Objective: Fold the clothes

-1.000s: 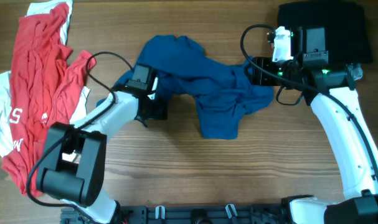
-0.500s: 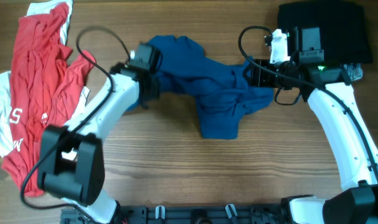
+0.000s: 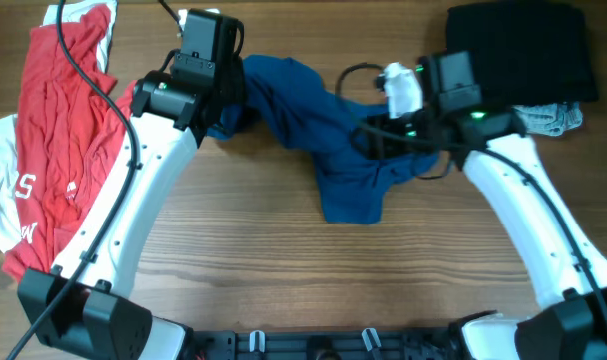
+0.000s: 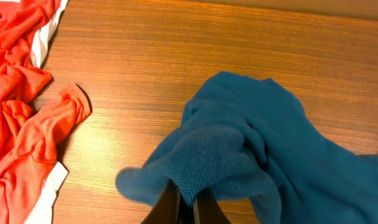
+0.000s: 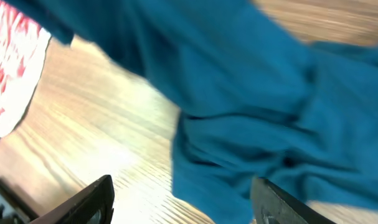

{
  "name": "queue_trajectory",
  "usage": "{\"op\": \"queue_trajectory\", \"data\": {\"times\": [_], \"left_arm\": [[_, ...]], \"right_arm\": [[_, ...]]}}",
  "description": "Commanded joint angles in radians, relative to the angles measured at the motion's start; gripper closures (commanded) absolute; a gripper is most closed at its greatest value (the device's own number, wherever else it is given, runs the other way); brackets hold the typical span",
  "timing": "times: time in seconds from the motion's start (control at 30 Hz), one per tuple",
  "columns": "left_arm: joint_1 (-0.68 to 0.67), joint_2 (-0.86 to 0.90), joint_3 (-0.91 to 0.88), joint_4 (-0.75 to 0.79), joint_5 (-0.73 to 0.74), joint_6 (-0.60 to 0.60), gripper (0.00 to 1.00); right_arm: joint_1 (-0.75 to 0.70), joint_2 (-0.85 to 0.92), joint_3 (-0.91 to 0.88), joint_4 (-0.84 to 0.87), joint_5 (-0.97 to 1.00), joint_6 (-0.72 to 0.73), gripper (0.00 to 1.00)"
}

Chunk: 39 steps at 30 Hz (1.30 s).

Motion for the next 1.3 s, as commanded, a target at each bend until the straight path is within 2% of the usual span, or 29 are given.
{"op": "queue_trajectory", "data": {"times": [0.0,0.13,0.37,0.67,0.77,0.83,0.87,0.93,0.97,1.1,1.27], "left_arm": [[0.007,-0.072,0.018,-0.001,-0.027,0.01,0.96],[0.008,-0.121,0.018,0.0,-0.028,0.011,0.96],[0.01,-0.186,0.018,0.0,-0.047,0.036,0.95],[0.01,-0.196,0.018,0.001,-0.096,0.036,0.94],[0.01,-0.196,0.018,0.003,-0.126,0.036,0.93],[0.011,-0.196,0.018,0.005,-0.13,0.036,0.93],[0.017,-0.196,0.018,0.004,-0.13,0.036,0.93],[0.037,-0.196,0.018,0.003,-0.129,0.035,0.93],[0.059,-0.196,0.018,0.003,-0.129,0.035,0.94],[0.111,-0.204,0.018,-0.002,-0.129,0.035,0.95],[0.166,-0.224,0.018,-0.004,-0.129,0.035,0.96]], "right_arm": [[0.098,0.111,-0.009,0.063,0.053,-0.021,0.29],[0.165,0.219,-0.009,0.105,0.188,0.051,0.29],[0.188,0.32,-0.009,0.161,0.287,0.128,0.29],[0.188,0.401,-0.01,0.153,0.258,0.215,0.29],[0.188,0.406,-0.01,0.132,0.237,0.275,0.33],[0.188,0.406,-0.01,0.112,0.237,0.304,0.42],[0.188,0.406,-0.01,0.108,0.238,0.317,0.6],[0.179,0.405,-0.01,0.11,0.241,0.317,0.9],[0.153,0.396,-0.005,0.113,0.241,0.317,0.96],[0.072,0.306,0.029,0.072,0.241,0.276,0.96],[-0.063,0.101,0.105,-0.003,0.237,0.193,0.96]]}}
